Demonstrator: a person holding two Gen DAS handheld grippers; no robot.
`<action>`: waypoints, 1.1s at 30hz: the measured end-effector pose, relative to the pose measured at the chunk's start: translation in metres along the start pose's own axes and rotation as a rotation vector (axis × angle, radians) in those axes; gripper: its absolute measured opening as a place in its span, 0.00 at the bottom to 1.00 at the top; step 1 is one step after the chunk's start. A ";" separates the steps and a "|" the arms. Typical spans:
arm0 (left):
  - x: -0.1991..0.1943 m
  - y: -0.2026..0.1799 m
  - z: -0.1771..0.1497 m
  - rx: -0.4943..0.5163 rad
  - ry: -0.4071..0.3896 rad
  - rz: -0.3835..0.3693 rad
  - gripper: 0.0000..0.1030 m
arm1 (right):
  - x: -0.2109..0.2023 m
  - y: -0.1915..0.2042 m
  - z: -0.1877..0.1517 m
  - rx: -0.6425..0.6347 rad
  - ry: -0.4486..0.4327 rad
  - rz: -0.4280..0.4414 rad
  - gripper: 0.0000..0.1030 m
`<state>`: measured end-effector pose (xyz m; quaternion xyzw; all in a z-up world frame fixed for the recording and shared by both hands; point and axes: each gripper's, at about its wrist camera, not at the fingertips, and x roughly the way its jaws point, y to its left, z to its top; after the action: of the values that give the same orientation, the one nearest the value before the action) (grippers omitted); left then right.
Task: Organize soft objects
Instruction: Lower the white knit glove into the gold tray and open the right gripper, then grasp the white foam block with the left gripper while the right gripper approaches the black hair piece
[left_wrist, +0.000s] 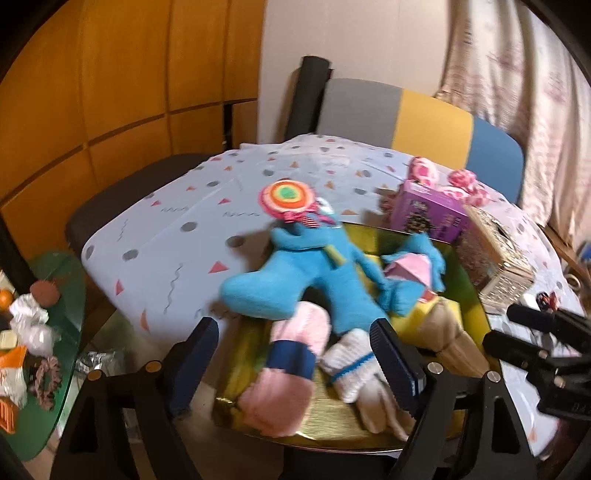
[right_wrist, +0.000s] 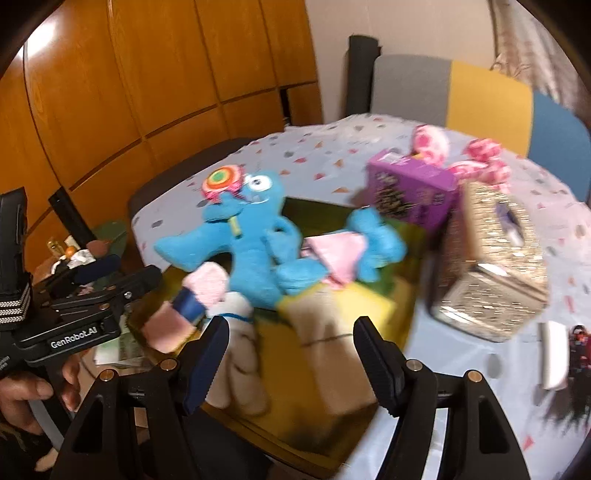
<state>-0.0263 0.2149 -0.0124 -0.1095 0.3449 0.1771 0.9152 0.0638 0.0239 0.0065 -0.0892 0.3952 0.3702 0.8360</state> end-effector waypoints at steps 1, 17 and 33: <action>-0.001 -0.003 0.001 0.009 -0.001 -0.007 0.82 | -0.006 -0.008 -0.002 0.008 -0.008 -0.020 0.69; -0.005 -0.065 0.000 0.143 0.018 -0.115 0.82 | -0.063 -0.134 -0.026 0.213 -0.068 -0.297 0.69; -0.010 -0.151 -0.012 0.297 0.073 -0.272 0.82 | -0.146 -0.293 -0.076 0.629 -0.283 -0.718 0.69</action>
<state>0.0197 0.0710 -0.0032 -0.0251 0.3821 -0.0050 0.9238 0.1603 -0.2981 0.0199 0.0882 0.3148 -0.0697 0.9425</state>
